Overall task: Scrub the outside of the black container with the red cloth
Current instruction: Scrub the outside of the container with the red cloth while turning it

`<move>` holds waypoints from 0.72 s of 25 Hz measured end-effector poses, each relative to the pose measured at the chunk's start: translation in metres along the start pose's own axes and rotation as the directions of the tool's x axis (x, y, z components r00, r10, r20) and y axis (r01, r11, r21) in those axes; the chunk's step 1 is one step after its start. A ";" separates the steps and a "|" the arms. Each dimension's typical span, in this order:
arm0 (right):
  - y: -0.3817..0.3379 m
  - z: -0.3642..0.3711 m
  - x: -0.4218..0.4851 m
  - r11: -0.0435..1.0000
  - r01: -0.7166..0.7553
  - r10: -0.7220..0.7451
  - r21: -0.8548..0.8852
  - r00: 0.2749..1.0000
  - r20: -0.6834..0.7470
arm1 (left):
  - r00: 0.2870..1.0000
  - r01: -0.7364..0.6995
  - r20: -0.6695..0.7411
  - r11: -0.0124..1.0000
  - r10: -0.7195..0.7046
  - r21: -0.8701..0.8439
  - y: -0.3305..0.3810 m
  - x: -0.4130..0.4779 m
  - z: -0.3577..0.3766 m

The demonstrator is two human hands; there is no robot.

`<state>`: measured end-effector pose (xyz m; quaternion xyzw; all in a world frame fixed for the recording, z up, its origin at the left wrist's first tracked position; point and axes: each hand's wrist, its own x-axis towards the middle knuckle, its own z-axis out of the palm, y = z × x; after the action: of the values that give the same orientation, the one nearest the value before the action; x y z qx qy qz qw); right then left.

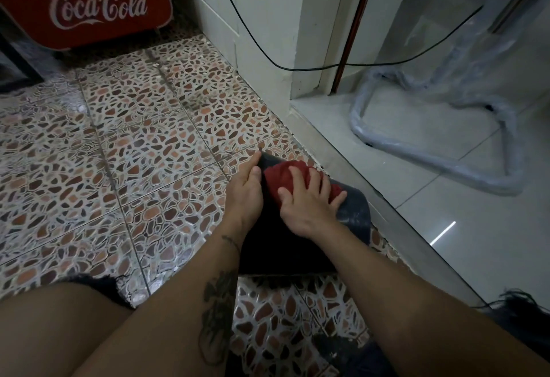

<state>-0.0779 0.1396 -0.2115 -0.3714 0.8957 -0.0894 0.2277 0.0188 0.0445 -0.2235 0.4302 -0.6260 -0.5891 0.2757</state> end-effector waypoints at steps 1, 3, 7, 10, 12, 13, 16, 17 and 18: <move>-0.009 -0.006 0.012 0.996 -0.078 0.078 0.030 0.997 0.027 | 1.000 -0.003 -0.005 1.000 0.003 0.004 -0.001 -0.003 0.001; -0.022 -0.011 0.028 0.981 -0.184 0.180 0.061 0.982 0.057 | 1.000 0.003 -0.017 1.000 -0.003 -0.016 -0.004 -0.011 0.001; -0.018 -0.001 0.008 0.995 -0.074 0.074 0.067 0.997 0.004 | 0.997 0.065 -0.021 0.989 -0.068 -0.131 -0.007 -0.008 -0.001; 0.007 0.007 -0.023 0.995 0.087 -0.085 0.046 0.995 -0.042 | 0.998 0.055 0.008 0.993 -0.055 -0.107 -0.007 -0.001 -0.002; 0.020 0.002 -0.023 0.995 0.098 -0.097 0.025 0.995 -0.038 | 0.999 0.044 0.004 0.996 -0.044 -0.073 -0.005 0.001 0.002; 0.024 -0.001 -0.018 0.998 0.065 -0.064 0.027 0.998 -0.028 | 0.999 0.051 -0.005 0.997 -0.051 -0.064 -0.004 0.000 0.003; 0.025 -0.013 0.013 0.966 -0.219 0.220 0.140 0.975 0.012 | 0.999 0.052 -0.007 0.998 -0.052 -0.035 -0.007 -0.004 0.005; 0.020 -0.016 0.021 0.936 -0.301 0.300 0.181 0.953 0.036 | 0.999 0.050 -0.003 0.998 -0.050 -0.024 -0.009 -0.005 0.005; 0.011 -0.016 0.026 0.926 -0.326 0.322 0.192 0.945 0.055 | 0.999 0.051 -0.004 0.998 -0.051 -0.022 -0.010 -0.004 0.004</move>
<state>-0.1083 0.1294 -0.2102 -0.1950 0.9286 -0.1351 0.2853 0.0194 0.0510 -0.2335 0.4443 -0.6079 -0.6016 0.2668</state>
